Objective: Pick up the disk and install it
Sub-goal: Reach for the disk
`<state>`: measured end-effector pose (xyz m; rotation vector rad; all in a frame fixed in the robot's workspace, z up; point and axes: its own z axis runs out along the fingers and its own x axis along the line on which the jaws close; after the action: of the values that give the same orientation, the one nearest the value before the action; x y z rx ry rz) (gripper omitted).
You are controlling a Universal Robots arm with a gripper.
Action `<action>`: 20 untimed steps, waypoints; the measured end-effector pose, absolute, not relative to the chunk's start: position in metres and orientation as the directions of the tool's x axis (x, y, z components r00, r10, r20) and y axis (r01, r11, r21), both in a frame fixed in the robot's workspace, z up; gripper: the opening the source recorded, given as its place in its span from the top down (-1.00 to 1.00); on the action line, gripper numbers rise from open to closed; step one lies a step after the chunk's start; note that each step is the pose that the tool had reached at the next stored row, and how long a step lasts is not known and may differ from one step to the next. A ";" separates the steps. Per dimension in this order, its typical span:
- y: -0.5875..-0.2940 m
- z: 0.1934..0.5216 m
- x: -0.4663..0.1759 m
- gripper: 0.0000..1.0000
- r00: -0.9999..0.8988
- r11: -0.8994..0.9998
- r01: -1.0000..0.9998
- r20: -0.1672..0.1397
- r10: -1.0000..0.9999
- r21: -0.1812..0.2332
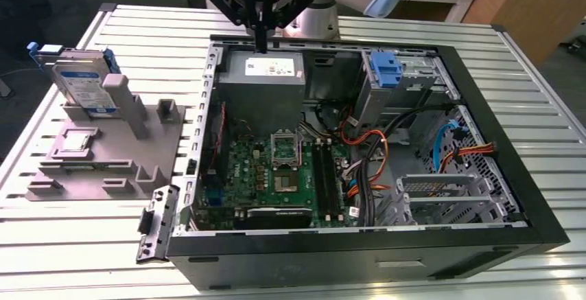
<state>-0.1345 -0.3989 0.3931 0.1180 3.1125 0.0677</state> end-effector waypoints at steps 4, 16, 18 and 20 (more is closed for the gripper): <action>-0.399 0.393 -0.142 0.79 -0.997 0.996 0.075 -0.024 0.076 0.044; -0.396 0.392 -0.162 0.79 -0.997 0.996 0.075 -0.015 0.076 0.044; -0.396 0.392 -0.166 0.79 -0.997 0.996 0.076 -0.015 0.076 0.044; -0.396 0.392 -0.169 0.79 -0.997 0.996 0.076 -0.014 0.076 0.044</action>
<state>-0.1691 -0.3955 0.3922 0.1188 3.1230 0.0675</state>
